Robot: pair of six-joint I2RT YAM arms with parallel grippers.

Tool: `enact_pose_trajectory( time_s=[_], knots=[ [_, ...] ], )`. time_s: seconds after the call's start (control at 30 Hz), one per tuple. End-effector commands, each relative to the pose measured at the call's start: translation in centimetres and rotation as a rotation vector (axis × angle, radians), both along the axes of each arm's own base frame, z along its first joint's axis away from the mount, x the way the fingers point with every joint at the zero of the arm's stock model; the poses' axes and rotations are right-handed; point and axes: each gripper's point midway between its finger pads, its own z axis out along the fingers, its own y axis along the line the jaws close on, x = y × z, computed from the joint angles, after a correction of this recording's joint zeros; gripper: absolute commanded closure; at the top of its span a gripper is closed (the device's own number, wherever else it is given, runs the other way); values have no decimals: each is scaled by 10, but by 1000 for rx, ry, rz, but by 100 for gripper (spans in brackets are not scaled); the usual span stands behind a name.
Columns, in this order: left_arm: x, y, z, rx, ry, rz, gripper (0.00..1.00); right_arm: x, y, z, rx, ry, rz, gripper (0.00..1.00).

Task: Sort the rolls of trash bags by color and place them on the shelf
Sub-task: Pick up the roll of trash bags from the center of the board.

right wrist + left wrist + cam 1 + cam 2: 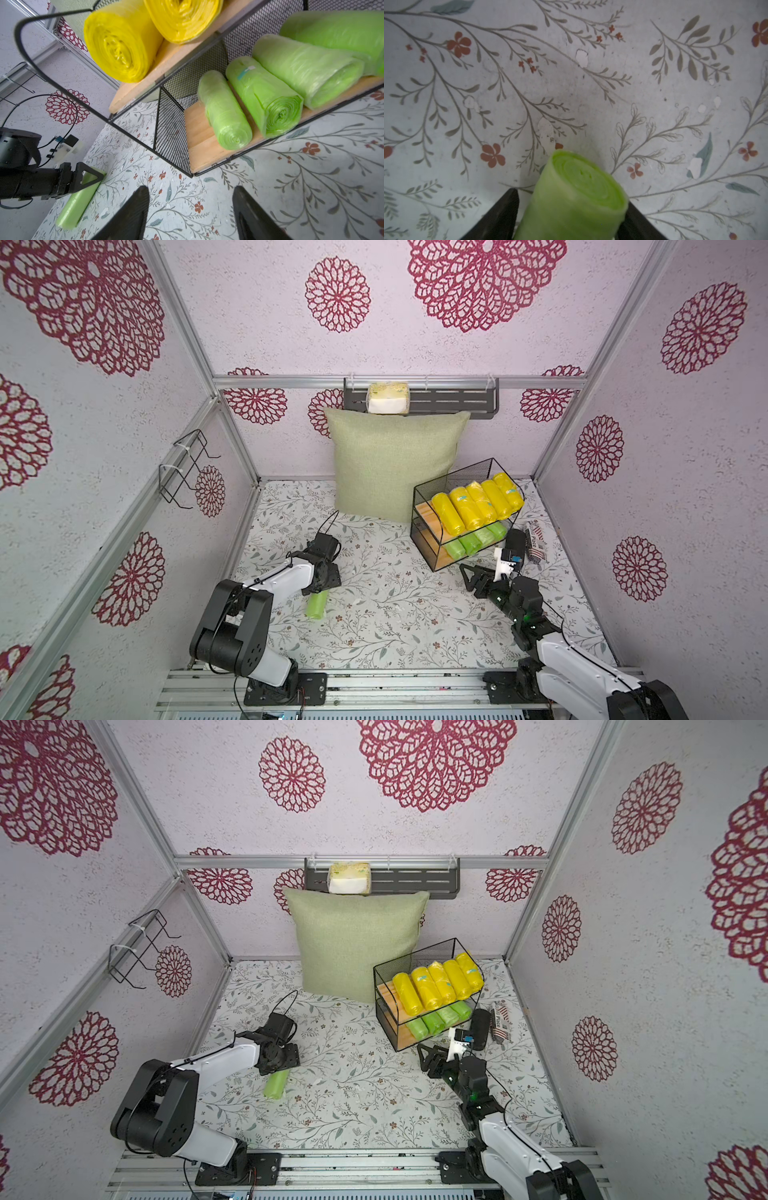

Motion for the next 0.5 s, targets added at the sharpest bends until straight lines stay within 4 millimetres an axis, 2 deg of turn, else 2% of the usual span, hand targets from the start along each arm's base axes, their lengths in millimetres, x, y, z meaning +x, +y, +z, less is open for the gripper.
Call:
enact_pose_trajectory(
  time_s=[0.0, 0.27, 0.37, 0.47],
  knots=[
    [12, -2, 3, -5, -31, -12, 33, -3, 10, 12, 16, -26, 53, 32],
    [24, -14, 6, -64, -84, -29, 55, -13, 28, 24, -36, -57, 128, 33],
    [30, -28, 21, -156, -149, -34, 61, -19, 40, 38, -32, -107, 168, 33],
    [38, -46, 49, -289, -246, -24, 67, -28, 56, 56, -16, -169, 233, 33]
  ],
)
